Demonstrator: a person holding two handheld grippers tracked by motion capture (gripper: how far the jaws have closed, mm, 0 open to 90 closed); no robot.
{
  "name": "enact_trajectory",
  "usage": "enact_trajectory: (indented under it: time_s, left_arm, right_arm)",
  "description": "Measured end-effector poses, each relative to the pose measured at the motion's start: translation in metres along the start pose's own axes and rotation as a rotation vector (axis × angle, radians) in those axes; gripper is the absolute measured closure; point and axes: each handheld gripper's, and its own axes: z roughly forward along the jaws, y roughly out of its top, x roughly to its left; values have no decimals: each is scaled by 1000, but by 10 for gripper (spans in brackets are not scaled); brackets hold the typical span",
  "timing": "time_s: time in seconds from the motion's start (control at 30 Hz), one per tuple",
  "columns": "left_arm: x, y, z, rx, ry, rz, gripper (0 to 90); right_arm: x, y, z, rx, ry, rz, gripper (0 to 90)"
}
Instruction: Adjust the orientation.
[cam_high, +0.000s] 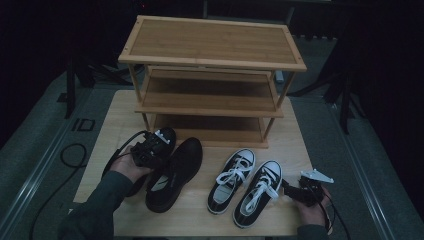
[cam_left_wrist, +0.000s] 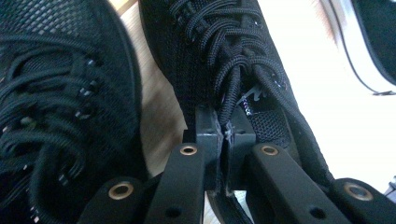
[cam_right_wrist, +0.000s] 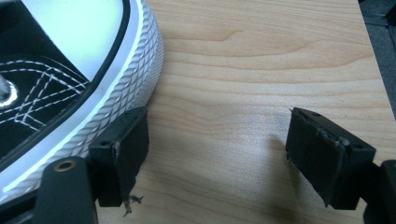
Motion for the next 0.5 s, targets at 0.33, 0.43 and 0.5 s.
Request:
enact_trajectory:
  time_s: [0.33, 0.43, 0.5]
  left_arm:
    - [8, -12, -7, 17, 4, -2, 873]
    - [12, -17, -9, 20, 15, -7, 873]
    - [14, -19, -10, 16, 9, -9, 872]
  right_arm:
    - [0, 0, 0, 0, 0, 1, 212]
    - [0, 0, 0, 0, 0, 1, 212]
    - [0, 0, 0, 0, 0, 1, 212]
